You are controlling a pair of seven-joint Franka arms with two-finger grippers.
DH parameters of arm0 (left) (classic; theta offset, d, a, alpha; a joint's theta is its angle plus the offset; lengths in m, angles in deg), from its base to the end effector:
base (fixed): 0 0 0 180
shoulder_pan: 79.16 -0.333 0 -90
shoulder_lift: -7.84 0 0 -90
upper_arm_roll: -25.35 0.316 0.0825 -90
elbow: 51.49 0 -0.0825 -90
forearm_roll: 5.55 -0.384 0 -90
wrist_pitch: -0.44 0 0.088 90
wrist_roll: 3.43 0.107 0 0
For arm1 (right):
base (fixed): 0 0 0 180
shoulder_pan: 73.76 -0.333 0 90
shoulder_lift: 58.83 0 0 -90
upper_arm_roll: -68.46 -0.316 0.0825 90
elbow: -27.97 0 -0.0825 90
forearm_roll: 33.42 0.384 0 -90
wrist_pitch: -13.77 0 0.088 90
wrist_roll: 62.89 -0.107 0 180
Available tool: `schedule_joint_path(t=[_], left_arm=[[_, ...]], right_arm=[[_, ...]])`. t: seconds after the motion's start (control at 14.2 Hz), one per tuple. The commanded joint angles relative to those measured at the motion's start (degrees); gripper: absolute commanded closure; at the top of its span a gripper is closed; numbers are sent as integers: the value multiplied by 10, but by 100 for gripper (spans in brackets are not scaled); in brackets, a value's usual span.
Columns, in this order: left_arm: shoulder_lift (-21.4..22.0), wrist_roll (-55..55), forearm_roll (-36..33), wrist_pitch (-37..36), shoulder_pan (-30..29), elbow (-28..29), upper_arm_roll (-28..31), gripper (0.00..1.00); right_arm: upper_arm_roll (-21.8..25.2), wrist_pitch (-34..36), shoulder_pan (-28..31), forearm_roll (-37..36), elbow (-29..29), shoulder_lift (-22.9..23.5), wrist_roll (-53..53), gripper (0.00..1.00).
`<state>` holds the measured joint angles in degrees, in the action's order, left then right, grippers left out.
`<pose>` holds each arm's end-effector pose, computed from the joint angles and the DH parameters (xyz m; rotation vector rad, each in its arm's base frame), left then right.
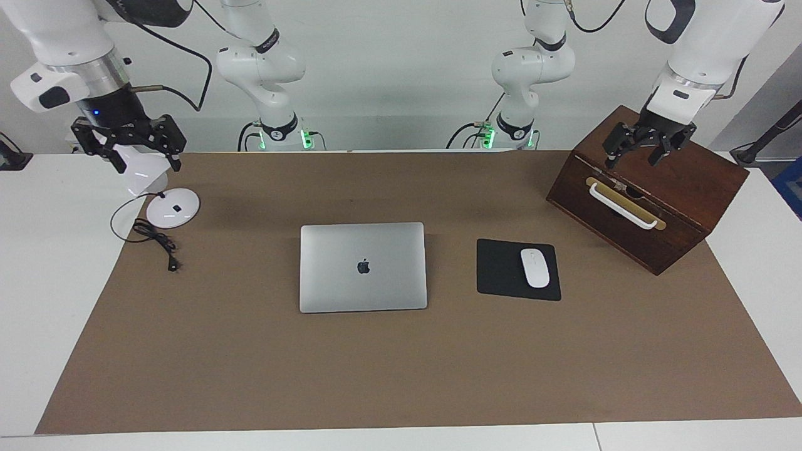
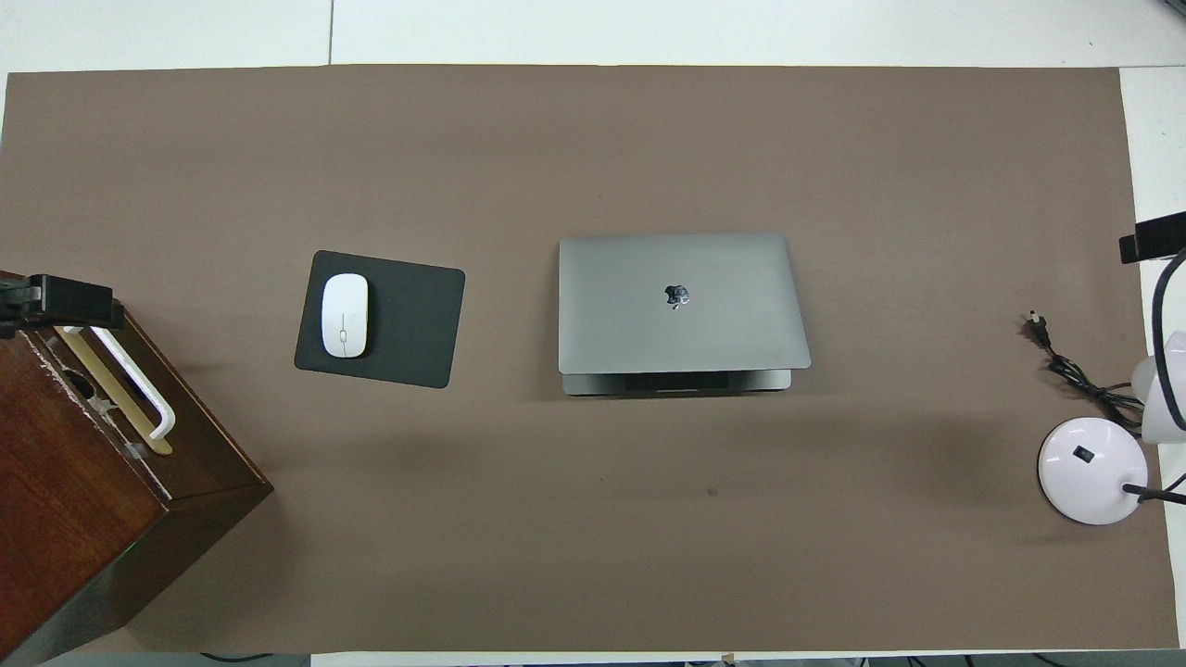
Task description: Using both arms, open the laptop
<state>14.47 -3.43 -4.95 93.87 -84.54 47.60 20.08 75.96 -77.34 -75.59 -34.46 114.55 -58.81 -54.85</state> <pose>0.5226 -0.0027 0.6166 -3.1413 -0.0047 -0.0258 0.5543 -0.0569 0.6544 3.1112 0.0638 0.1183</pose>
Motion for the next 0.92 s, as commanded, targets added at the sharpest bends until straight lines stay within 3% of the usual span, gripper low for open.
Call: schedule_joint_path(t=[0.0, 0.85], left_arm=[[2, -7, -3, 5, -1, -1, -1, 0], [2, -7, 3, 4, -1, 0, 0, 0]], right_arm=[[-1, -17, 3, -4, 10, -3, 14, 0], [-2, -29, 4, -4, 10, 2, 16, 0]])
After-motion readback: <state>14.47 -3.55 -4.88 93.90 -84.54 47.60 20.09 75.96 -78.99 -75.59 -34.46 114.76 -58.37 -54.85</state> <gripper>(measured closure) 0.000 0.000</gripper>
